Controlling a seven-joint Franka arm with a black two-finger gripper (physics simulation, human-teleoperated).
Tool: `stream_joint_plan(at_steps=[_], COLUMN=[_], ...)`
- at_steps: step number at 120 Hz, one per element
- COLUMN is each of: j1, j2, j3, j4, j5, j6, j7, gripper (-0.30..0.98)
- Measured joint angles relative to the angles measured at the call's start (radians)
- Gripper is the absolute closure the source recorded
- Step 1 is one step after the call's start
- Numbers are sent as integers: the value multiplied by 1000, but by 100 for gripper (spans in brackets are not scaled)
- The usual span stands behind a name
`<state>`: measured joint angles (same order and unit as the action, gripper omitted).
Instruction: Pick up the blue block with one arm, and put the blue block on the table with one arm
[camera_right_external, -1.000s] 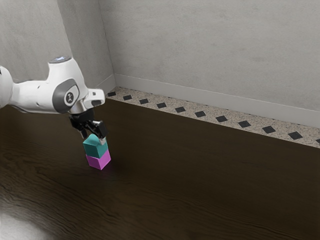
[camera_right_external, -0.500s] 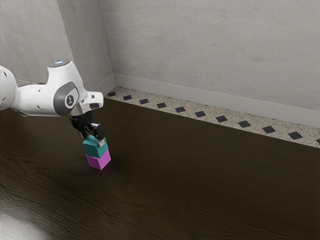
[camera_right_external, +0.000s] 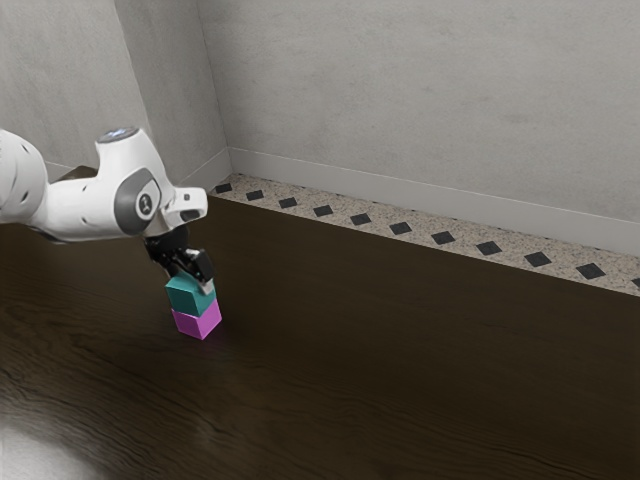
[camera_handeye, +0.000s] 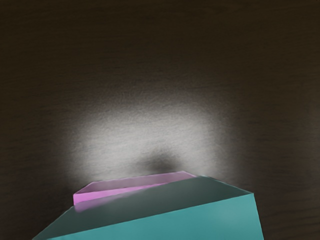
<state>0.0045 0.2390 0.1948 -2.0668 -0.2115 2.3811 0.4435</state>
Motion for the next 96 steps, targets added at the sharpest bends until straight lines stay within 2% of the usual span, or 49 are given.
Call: stream_joint_plan(at_steps=[65, 96], j1=[0, 0], j2=[22, 23], j3=[3, 3], j4=[13, 15], j5=[15, 14], j6=[7, -1], j7=[-9, -68], gripper=[5, 2])
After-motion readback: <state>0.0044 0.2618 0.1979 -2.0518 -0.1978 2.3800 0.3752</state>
